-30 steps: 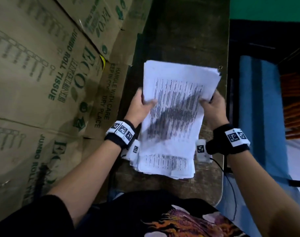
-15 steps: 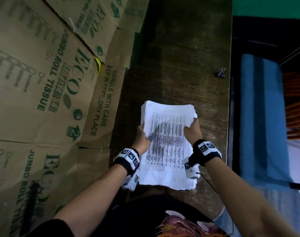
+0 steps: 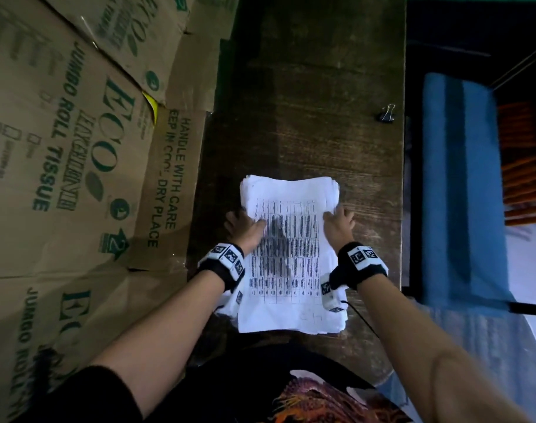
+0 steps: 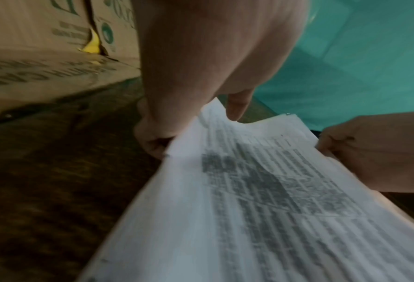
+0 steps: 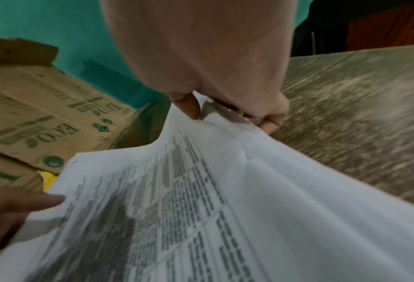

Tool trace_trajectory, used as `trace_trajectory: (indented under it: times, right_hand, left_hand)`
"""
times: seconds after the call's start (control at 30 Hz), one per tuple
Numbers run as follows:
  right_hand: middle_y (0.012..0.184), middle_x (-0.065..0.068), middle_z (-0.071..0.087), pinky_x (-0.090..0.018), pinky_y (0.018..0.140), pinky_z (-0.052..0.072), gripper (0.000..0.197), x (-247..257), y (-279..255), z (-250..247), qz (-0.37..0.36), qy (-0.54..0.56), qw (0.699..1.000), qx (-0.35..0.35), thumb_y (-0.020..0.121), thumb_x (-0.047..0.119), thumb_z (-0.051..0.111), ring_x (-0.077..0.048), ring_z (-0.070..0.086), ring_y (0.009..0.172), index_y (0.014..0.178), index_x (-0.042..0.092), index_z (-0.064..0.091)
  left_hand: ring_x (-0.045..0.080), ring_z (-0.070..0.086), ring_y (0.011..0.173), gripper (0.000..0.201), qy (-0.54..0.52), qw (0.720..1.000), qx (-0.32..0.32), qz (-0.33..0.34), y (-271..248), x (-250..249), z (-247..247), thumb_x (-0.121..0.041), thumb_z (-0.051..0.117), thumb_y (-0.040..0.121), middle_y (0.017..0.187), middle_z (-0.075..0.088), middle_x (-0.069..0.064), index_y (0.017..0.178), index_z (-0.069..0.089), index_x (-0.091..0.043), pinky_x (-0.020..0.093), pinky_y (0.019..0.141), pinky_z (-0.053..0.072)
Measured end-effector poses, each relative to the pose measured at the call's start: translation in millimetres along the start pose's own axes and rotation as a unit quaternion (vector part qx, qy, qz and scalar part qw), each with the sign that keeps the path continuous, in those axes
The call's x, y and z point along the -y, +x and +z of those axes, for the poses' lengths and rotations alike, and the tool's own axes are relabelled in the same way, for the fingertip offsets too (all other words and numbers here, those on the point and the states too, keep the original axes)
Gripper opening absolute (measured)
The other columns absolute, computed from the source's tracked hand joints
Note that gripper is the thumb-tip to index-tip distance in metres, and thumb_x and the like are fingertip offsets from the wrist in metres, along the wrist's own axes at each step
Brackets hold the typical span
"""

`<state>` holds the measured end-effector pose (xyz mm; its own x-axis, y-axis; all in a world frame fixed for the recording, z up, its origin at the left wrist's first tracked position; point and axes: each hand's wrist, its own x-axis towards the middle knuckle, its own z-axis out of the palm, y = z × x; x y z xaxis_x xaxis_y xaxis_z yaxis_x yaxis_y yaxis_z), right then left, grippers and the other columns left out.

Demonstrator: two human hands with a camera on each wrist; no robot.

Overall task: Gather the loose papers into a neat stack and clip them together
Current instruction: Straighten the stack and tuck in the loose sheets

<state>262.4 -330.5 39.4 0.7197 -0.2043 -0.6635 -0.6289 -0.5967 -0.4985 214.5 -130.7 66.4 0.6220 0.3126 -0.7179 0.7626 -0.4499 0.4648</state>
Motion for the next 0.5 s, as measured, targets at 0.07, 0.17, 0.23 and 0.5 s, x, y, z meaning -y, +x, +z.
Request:
trace_trajectory:
  times: [0.07,0.17,0.23,0.5]
  right_hand:
    - [0.148,-0.017,0.022,-0.055,0.109,0.025,0.04,-3.8,3.0,1.2,-0.015,0.048,0.999,-0.011,0.1,0.021,0.035,-0.04,0.02,0.139,0.138,0.007,0.035]
    - [0.129,-0.016,0.053,-0.039,0.097,0.046,0.035,-15.7,9.4,-11.8,-0.03,0.204,0.978,-0.032,0.101,0.02,0.036,-0.029,0.054,0.115,0.134,0.013,0.046]
    - [0.09,-0.009,0.066,-0.025,0.067,0.05,0.027,-16.6,15.2,-23.4,-0.038,0.22,0.973,-0.058,0.1,0.016,0.038,-0.021,0.06,0.076,0.119,0.013,0.057]
    - [0.077,-0.007,0.062,-0.03,0.062,0.044,0.018,-13.5,41.4,-39.2,-0.123,0.044,0.988,-0.085,0.09,0.008,0.058,-0.023,0.056,0.069,0.075,0.018,0.057]
  left_hand:
    - [0.033,0.015,0.139,0.071,-0.017,1.0,-0.015,-0.009,1.1,-5.1,6.7,-0.031,0.056,0.089,0.149,0.015,0.016,0.144,0.019,-0.007,0.045,0.113,0.017]
    - [0.033,0.005,0.145,0.094,-0.03,0.999,-0.005,-0.019,7.9,-1.2,6.2,-0.031,0.066,0.083,0.157,0.006,0.013,0.15,0.004,-0.009,0.044,0.117,0.013]
    - [0.034,0.01,0.145,0.101,-0.042,0.999,-0.001,-0.019,12.5,1.0,5.7,-0.03,0.071,0.079,0.158,0.012,0.013,0.15,0.003,-0.008,0.043,0.117,0.018]
    - [0.02,0.063,0.105,0.055,-0.176,0.984,-0.001,0.036,25.4,13.8,-0.7,-0.013,0.084,0.067,0.117,0.067,0.006,0.116,0.06,-0.011,0.037,0.098,0.047]
